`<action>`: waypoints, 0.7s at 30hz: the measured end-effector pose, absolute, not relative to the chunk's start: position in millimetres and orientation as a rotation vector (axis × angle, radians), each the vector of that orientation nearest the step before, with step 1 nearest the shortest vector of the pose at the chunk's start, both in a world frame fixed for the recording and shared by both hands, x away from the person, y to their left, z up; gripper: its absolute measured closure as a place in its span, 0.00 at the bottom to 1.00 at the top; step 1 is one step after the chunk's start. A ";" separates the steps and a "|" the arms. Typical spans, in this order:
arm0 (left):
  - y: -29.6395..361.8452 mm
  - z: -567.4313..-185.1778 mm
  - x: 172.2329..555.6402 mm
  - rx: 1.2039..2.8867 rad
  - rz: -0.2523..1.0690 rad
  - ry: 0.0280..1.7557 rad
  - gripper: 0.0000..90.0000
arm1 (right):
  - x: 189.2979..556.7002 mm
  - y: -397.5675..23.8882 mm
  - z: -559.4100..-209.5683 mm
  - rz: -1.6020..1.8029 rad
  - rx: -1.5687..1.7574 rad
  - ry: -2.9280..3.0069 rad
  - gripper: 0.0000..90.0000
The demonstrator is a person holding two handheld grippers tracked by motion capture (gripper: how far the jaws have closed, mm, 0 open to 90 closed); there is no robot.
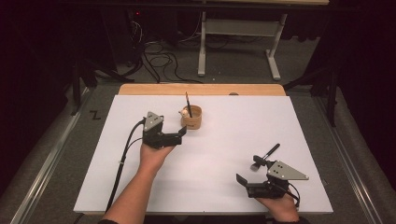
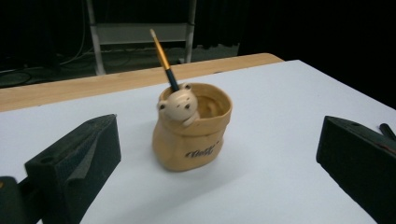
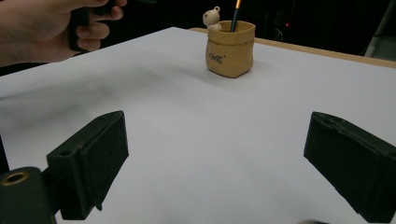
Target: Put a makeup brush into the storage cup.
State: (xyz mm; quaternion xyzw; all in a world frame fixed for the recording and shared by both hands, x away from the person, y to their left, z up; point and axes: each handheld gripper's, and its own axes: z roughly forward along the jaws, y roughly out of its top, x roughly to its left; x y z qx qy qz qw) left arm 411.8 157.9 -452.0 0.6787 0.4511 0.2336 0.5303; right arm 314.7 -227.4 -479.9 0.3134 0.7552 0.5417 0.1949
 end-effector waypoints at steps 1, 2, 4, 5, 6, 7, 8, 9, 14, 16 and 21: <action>166.4 -453.2 405.8 1.616 0.551 1.082 0.01 | 314.9 -227.9 -479.9 1.525 0.882 2.113 0.07; 166.4 -453.2 405.8 1.616 0.551 1.082 0.01 | 314.9 -227.9 -479.9 1.525 0.882 2.113 0.07; 175.1 -454.5 399.1 1.611 0.544 1.088 0.01 | 315.8 -228.5 -480.0 1.517 0.893 2.110 0.07; 179.4 -455.3 395.8 1.610 0.545 1.090 0.00 | 315.8 -228.5 -480.0 1.516 0.894 2.109 0.07; 188.7 -456.8 388.8 1.610 0.548 1.094 0.00 | 315.7 -228.4 -480.0 1.516 0.895 2.109 0.08; 188.7 -456.8 388.8 1.610 0.548 1.094 0.00 | 315.4 -228.2 -480.0 1.515 0.898 2.110 0.08; 193.5 -457.8 385.2 1.611 0.551 1.099 0.00 | 315.4 -228.3 -480.0 1.509 0.886 2.115 0.07; 198.0 -459.1 381.4 1.606 0.549 1.103 0.00 | 315.2 -227.8 -480.0 1.508 0.881 2.115 0.07; 219.0 -466.9 361.0 1.608 0.552 1.116 0.00 | 315.4 -229.0 -480.8 1.502 0.887 2.115 0.08; 230.3 -472.0 349.2 1.616 0.550 1.120 0.00 | 315.5 -230.1 -481.0 1.499 0.898 2.111 0.07; 244.6 -476.7 331.7 1.622 0.557 1.122 0.00 | 315.8 -232.1 -481.3 1.490 0.913 2.107 0.07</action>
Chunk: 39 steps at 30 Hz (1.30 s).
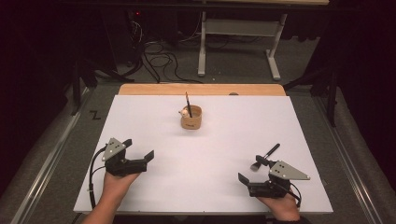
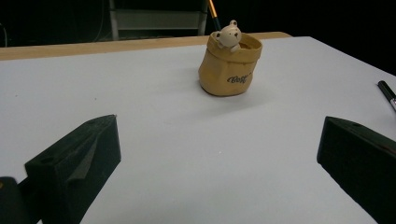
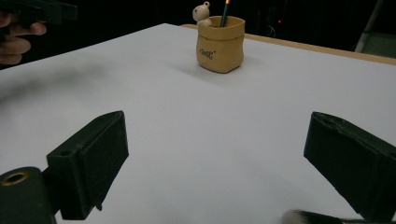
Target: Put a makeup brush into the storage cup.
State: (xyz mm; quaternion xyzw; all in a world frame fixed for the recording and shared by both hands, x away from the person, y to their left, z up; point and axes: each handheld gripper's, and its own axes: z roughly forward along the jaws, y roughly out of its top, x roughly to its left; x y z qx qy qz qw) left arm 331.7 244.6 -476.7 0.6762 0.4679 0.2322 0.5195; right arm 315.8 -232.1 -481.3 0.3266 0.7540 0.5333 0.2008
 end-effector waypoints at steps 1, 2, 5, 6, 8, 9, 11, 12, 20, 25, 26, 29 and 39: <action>244.6 -476.7 331.7 1.622 0.557 1.122 0.00 | 315.5 -232.3 -481.5 1.490 0.923 2.107 0.07; 247.6 -477.0 326.9 1.617 0.560 1.119 0.00 | 315.9 -233.0 -481.8 1.486 0.918 2.105 0.08; 252.3 -478.4 316.6 1.616 0.563 1.113 0.00 | 316.3 -234.3 -482.2 1.483 0.926 2.099 0.07; 253.7 -479.0 313.3 1.619 0.562 1.110 0.00 | 316.2 -234.8 -482.3 1.485 0.931 2.098 0.07; 254.9 -481.0 306.9 1.622 0.572 1.099 0.00 | 316.3 -236.2 -482.1 1.477 0.930 2.093 0.07; 255.7 -482.9 303.6 1.622 0.578 1.093 0.00 | 316.3 -236.2 -482.1 1.477 0.930 2.093 0.07; 258.3 -494.5 296.6 1.585 0.558 1.094 0.00 | 315.4 -238.8 -482.0 1.472 0.940 2.090 0.07; 258.3 -494.5 296.6 1.585 0.558 1.094 0.00 | 315.4 -238.8 -482.0 1.472 0.940 2.090 0.07; 259.6 -494.9 300.9 1.602 0.549 1.077 0.01 | 317.3 -243.8 -482.9 1.437 0.972 2.068 0.07; 260.6 -496.3 303.4 1.611 0.551 1.070 0.01 | 318.9 -252.0 -482.0 1.406 1.004 2.032 0.07; 260.6 -496.6 303.6 1.614 0.555 1.069 0.01 | 320.0 -256.5 -481.7 1.389 1.021 2.012 0.06; 260.5 -497.4 304.6 1.626 0.561 1.065 0.01 | 321.6 -264.9 -481.9 1.376 1.049 1.985 0.06; 258.3 -496.0 305.2 1.637 0.560 1.040 0.01 | 326.4 -297.8 -485.7 1.303 1.139 1.915 0.06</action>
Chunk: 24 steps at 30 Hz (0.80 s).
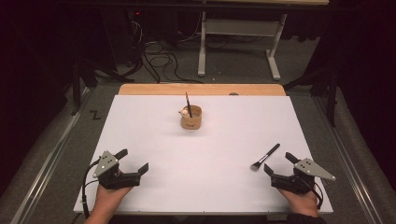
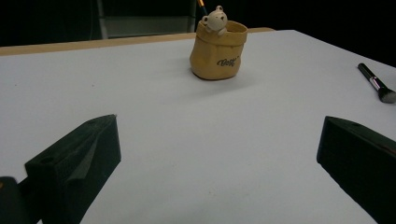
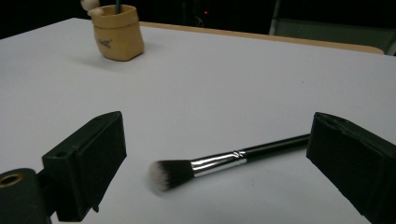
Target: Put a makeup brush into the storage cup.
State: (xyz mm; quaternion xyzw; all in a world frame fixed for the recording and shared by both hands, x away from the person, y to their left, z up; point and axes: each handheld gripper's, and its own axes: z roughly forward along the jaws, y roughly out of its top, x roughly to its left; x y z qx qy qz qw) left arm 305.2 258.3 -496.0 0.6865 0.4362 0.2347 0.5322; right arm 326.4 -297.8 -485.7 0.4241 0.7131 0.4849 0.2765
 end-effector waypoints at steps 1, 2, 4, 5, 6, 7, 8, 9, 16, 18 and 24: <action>257.7 -496.4 305.1 1.637 0.557 1.041 0.01 | 327.0 -300.6 -486.7 1.296 1.152 1.908 0.06; 257.7 -496.4 305.1 1.637 0.557 1.041 0.01 | 327.5 -302.8 -487.5 1.291 1.167 1.902 0.06; 256.6 -496.7 305.3 1.638 0.552 1.037 0.01 | 328.7 -308.0 -489.5 1.282 1.187 1.891 0.06; 256.3 -496.6 305.4 1.638 0.551 1.035 0.01 | 328.7 -308.0 -489.5 1.282 1.187 1.891 0.06; 255.9 -496.4 305.3 1.637 0.552 1.035 0.01 | 329.3 -309.5 -490.4 1.277 1.193 1.890 0.06; 255.3 -496.1 305.2 1.636 0.553 1.033 0.01 | 329.6 -310.3 -491.4 1.275 1.199 1.888 0.06; 255.3 -496.1 305.2 1.636 0.553 1.033 0.01 | 329.3 -309.7 -491.3 1.272 1.207 1.889 0.06; 255.0 -496.1 305.2 1.640 0.554 1.031 0.01 | 329.1 -309.2 -491.1 1.267 1.205 1.893 0.07; 253.7 -495.3 303.0 1.644 0.536 1.013 0.01 | 334.2 -304.9 -486.0 1.222 1.246 1.912 0.07; 253.7 -495.3 302.9 1.649 0.534 1.007 0.01 | 335.8 -303.9 -482.6 1.188 1.255 1.931 0.09; 256.9 -493.6 303.4 1.623 0.518 0.999 0.00 | 341.2 -301.7 -473.8 1.058 1.281 1.998 0.11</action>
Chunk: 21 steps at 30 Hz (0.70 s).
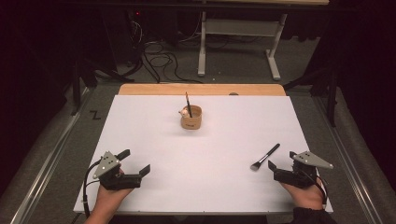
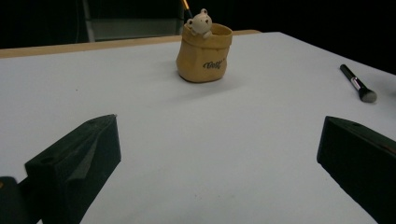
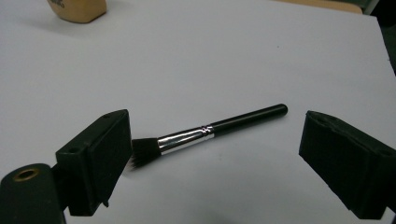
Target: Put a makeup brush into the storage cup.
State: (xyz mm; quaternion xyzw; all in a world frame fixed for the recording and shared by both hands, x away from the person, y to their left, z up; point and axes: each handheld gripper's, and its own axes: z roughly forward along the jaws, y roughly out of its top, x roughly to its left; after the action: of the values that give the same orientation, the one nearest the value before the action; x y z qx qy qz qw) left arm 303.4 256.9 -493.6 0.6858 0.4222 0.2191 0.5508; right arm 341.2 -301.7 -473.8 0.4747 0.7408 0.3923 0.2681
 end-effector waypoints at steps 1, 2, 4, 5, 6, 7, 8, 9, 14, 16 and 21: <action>257.7 -493.0 303.3 1.611 0.516 0.998 0.00 | 342.4 -301.4 -471.6 1.040 1.292 2.012 0.11; 259.1 -492.5 302.9 1.611 0.515 0.997 0.01 | 344.2 -300.9 -469.7 1.024 1.300 2.026 0.12; 260.7 -492.8 302.7 1.604 0.504 0.995 0.01 | 349.3 -298.7 -463.6 0.955 1.354 2.079 0.12; 260.7 -492.8 302.7 1.604 0.504 0.995 0.01 | 351.3 -297.6 -462.0 0.937 1.375 2.093 0.12; 261.7 -493.0 302.6 1.603 0.499 0.997 0.01 | 351.3 -297.6 -462.0 0.937 1.375 2.093 0.12; 262.4 -493.2 302.5 1.598 0.493 0.998 0.01 | 354.5 -295.1 -459.5 0.896 1.401 2.122 0.12; 262.8 -493.2 302.2 1.592 0.486 1.001 0.01 | 355.2 -293.6 -458.8 0.885 1.414 2.132 0.12; 263.5 -492.9 302.0 1.586 0.480 1.002 0.01 | 355.2 -293.6 -458.8 0.885 1.414 2.132 0.12; 262.3 -491.4 301.0 1.591 0.486 0.986 0.01 | 360.5 -282.2 -454.9 0.756 1.443 2.246 0.11; 261.4 -491.8 301.1 1.594 0.484 0.984 0.01 | 361.4 -280.9 -454.5 0.737 1.450 2.257 0.11; 261.3 -492.2 300.3 1.594 0.479 0.983 0.01 | 367.1 -280.9 -451.4 0.664 1.475 2.310 0.12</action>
State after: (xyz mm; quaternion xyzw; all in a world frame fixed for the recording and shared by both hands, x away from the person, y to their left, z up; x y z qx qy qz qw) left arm 300.3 261.3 -492.2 0.6787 0.4183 0.2038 0.5682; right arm 367.1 -280.9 -451.4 0.5164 0.8085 0.2325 0.1601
